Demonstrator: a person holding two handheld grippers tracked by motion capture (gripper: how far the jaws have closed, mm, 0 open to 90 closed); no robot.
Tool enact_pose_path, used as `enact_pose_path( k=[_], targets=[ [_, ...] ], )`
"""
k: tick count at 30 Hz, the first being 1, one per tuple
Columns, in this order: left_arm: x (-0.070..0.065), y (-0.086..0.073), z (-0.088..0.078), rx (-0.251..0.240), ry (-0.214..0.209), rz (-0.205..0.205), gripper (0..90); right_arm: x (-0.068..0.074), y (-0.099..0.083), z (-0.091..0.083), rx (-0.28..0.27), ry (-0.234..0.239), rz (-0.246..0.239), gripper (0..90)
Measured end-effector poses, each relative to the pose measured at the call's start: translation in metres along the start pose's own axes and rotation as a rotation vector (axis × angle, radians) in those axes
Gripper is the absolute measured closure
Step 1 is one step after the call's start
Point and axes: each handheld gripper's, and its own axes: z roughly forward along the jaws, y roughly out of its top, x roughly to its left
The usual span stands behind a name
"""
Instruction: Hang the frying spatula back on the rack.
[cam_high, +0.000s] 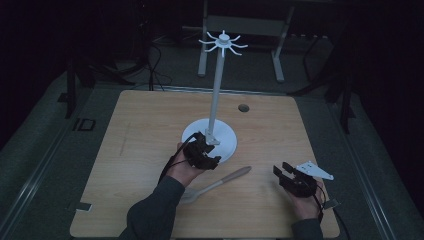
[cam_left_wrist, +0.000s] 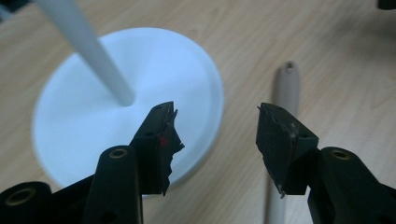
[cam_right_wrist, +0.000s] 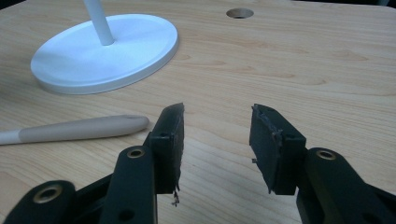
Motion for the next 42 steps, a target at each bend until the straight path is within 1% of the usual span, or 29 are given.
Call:
enact_pose_path(
  k=[5,7,9,11,18,20,21,22,24,26,30,35,38,42],
  targets=[
    [-0.004,0.004,0.010,0.037,-0.021,0.026,49.9,0.000,-0.001,0.000,0.006,-0.008,-0.009,54.9],
    [-0.006,0.005,0.014,0.054,-0.036,0.038,50.5,0.000,-0.001,0.000,0.008,-0.008,-0.010,54.9],
    [-0.007,0.005,0.018,0.070,-0.058,0.036,51.5,0.000,-0.001,0.001,0.014,-0.010,-0.010,54.4],
    [-0.009,0.006,0.023,0.088,-0.064,0.046,52.1,-0.001,-0.001,0.001,0.018,-0.011,-0.005,54.2],
    [-0.018,0.008,0.039,0.166,-0.081,0.106,53.2,-0.001,-0.002,0.001,0.019,-0.010,0.002,53.9],
    [-0.018,0.008,0.039,0.166,-0.081,0.106,53.8,-0.001,-0.002,0.002,0.022,-0.008,0.002,53.9],
    [-0.021,0.008,0.046,0.198,-0.086,0.120,53.8,-0.001,-0.002,0.002,0.022,-0.008,0.002,53.7],
    [-0.022,0.007,0.048,0.201,-0.087,0.118,55.0,0.001,-0.002,0.003,0.028,-0.006,-0.008,53.5],
    [-0.024,0.007,0.052,0.221,-0.095,0.129,55.6,0.001,-0.002,0.003,0.028,-0.005,-0.012,53.5],
    [-0.027,0.006,0.057,0.245,-0.113,0.142,56.9,0.001,-0.002,0.003,0.028,-0.005,-0.009,53.4],
    [-0.029,0.005,0.064,0.280,-0.143,0.142,58.5,0.000,-0.002,0.003,0.026,-0.001,-0.002,53.0],
    [-0.032,0.002,0.072,0.329,-0.169,0.159,60.6,0.001,-0.002,0.003,0.027,0.000,-0.005,52.9],
    [-0.033,0.002,0.074,0.336,-0.190,0.151,61.4,0.000,-0.002,0.003,0.024,-0.002,-0.004,52.6],
    [-0.036,0.001,0.076,0.350,-0.204,0.160,61.8,0.000,-0.002,0.002,0.022,-0.003,0.000,52.5]
  ],
)
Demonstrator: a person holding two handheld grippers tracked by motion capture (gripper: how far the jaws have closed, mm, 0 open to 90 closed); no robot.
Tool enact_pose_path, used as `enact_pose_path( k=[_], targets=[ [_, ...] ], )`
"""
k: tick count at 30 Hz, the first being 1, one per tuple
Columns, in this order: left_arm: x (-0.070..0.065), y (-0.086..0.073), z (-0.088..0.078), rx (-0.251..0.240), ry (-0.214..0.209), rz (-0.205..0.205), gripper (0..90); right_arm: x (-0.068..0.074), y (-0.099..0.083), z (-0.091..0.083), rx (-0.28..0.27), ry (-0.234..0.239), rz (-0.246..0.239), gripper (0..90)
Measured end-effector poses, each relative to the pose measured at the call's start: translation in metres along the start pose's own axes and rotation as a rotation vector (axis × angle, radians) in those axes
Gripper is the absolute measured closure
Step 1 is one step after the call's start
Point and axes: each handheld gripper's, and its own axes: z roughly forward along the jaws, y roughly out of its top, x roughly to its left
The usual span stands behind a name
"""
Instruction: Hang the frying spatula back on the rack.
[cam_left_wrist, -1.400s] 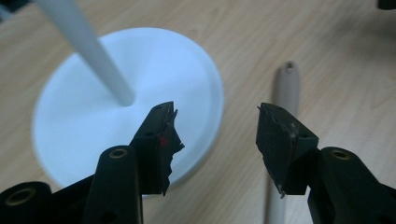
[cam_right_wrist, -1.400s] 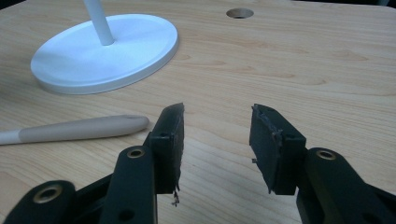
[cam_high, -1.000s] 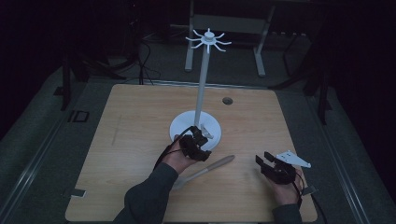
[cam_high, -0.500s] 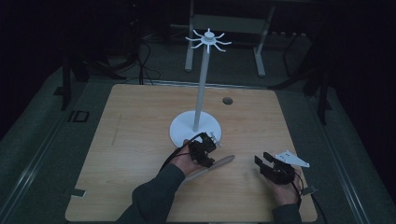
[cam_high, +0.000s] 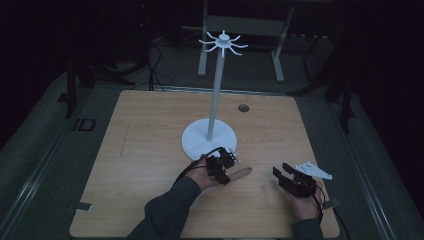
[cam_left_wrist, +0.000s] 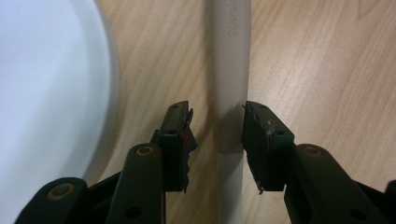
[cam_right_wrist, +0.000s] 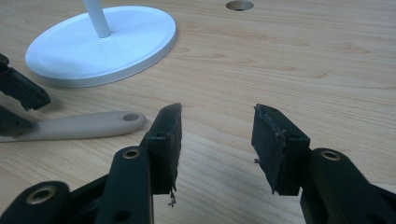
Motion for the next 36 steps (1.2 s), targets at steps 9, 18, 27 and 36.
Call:
enact_pose_path(
  k=[9,18,27,36],
  targets=[
    [-0.004,0.000,0.005,0.034,0.011,0.024,62.4,0.000,0.000,0.000,0.000,0.001,0.000,52.2],
    [-0.003,-0.002,0.007,0.070,0.005,0.025,65.9,0.001,-0.001,0.001,0.003,0.001,-0.002,52.0],
    [-0.008,0.005,0.008,0.127,0.012,0.035,72.2,0.002,-0.001,0.002,0.013,0.002,-0.006,51.7],
    [-0.010,0.018,0.010,0.224,0.020,0.033,73.6,0.002,-0.001,0.003,0.013,0.004,-0.009,51.8]
  ],
)
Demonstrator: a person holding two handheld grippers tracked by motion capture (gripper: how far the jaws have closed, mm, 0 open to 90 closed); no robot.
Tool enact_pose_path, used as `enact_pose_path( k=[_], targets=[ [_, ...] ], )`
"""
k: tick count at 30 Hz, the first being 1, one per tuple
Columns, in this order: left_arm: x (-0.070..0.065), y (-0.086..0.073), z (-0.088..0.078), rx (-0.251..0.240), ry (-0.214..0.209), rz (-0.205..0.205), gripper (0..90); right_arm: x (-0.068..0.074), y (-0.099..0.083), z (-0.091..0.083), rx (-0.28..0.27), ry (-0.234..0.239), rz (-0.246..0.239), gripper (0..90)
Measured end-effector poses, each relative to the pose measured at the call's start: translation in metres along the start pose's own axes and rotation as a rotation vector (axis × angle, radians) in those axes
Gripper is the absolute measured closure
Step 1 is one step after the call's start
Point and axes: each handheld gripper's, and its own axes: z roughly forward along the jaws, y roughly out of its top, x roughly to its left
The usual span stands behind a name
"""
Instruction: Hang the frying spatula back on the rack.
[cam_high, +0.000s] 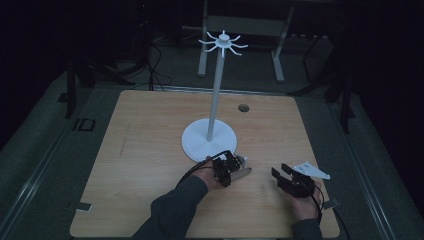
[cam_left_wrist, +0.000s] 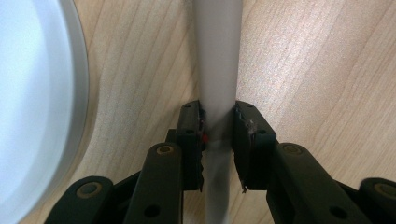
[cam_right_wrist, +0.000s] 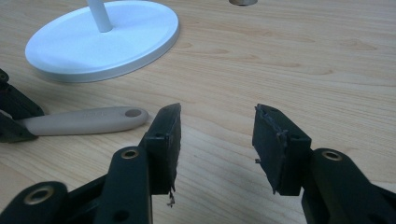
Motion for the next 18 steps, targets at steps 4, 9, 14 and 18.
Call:
enact_pose_path(
  k=[4,9,14,18],
  targets=[
    [0.001,-0.002,0.000,-0.016,-0.009,0.010,74.7,0.000,0.000,0.000,-0.001,-0.002,0.000,51.8],
    [0.003,-0.006,0.000,-0.046,-0.022,0.002,74.8,-0.002,0.000,-0.001,-0.007,-0.005,0.007,51.8],
    [0.006,-0.012,-0.003,-0.100,-0.011,-0.036,74.8,-0.004,0.000,-0.002,-0.008,-0.010,0.015,51.9],
    [0.006,-0.016,-0.010,-0.150,0.023,-0.057,74.8,-0.003,0.000,-0.002,-0.009,-0.011,0.014,51.9]
  ],
)
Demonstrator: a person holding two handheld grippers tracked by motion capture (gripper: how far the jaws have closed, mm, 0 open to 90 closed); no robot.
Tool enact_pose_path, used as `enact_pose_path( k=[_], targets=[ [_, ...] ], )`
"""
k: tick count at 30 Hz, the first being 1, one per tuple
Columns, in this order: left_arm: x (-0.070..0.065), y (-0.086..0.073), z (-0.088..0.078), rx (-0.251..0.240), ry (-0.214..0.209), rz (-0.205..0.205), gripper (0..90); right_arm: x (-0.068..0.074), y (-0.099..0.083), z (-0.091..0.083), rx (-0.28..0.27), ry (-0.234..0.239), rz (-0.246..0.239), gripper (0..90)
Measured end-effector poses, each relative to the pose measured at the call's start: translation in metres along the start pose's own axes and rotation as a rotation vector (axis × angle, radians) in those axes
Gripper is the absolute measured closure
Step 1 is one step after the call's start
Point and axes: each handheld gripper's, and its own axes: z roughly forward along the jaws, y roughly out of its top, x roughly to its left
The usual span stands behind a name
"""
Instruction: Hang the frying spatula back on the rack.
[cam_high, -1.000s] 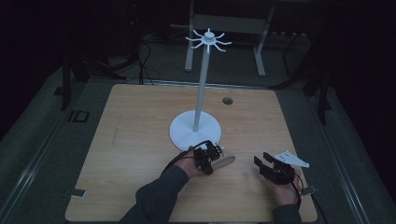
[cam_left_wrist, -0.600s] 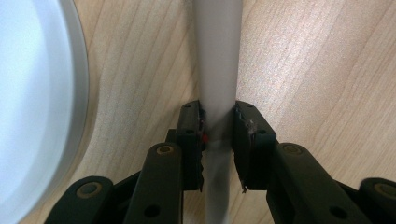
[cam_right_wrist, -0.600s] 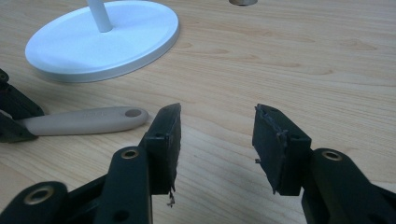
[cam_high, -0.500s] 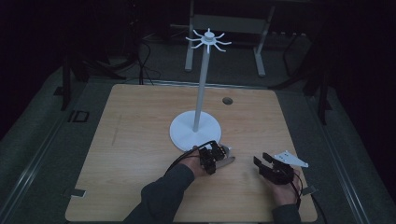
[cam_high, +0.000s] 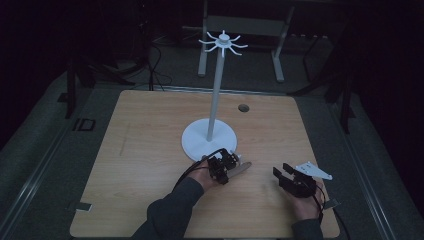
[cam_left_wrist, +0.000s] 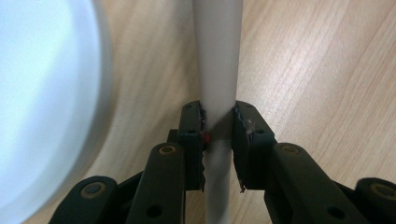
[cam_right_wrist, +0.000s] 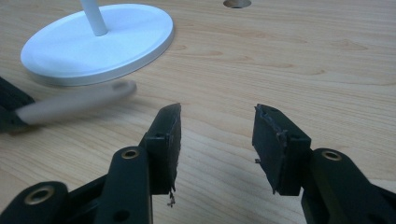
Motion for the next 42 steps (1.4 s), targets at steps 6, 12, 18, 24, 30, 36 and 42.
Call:
enact_pose_path(
  k=[6,12,18,24,30,36,42],
  targets=[
    [0.005,-0.007,-0.014,-0.087,0.034,-0.052,74.9,0.000,0.000,0.000,0.001,0.000,-0.001,51.9],
    [0.008,-0.016,-0.031,-0.194,0.094,-0.121,74.9,0.000,0.000,-0.001,-0.007,-0.010,0.003,51.9],
    [0.012,-0.027,-0.051,-0.292,0.137,-0.173,74.9,-0.001,0.000,-0.002,-0.015,-0.015,0.005,51.8],
    [0.012,-0.036,-0.068,-0.389,0.188,-0.240,74.8,-0.001,0.000,-0.002,-0.018,-0.020,0.002,51.9],
    [0.009,-0.041,-0.081,-0.465,0.235,-0.272,74.9,-0.002,0.000,-0.003,-0.023,-0.026,0.008,51.8],
    [0.008,-0.043,-0.093,-0.513,0.269,-0.304,74.9,-0.002,0.000,-0.003,-0.024,-0.028,0.010,51.8],
    [0.004,-0.045,-0.106,-0.584,0.327,-0.324,74.9,-0.001,0.000,-0.003,-0.026,-0.029,0.008,51.8]
  ],
)
